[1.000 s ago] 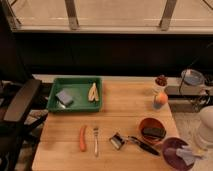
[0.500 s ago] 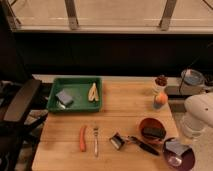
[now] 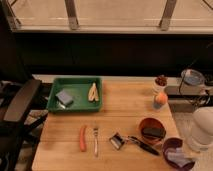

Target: Wipe purple bowl with towel

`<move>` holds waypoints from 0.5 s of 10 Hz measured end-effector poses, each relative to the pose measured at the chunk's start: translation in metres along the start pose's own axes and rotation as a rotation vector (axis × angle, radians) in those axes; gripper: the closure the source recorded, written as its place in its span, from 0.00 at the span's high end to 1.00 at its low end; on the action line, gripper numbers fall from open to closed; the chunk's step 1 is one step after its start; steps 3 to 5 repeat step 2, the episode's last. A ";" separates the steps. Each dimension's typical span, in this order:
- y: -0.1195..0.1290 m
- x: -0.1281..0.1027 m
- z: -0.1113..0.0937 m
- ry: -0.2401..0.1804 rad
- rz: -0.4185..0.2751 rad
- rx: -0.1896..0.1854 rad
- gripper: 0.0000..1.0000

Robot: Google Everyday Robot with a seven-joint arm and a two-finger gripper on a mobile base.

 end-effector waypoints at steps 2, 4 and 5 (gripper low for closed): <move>0.005 0.009 -0.003 0.004 0.014 0.000 0.00; 0.005 0.009 -0.003 0.004 0.014 0.000 0.00; 0.005 0.009 -0.003 0.004 0.014 0.000 0.00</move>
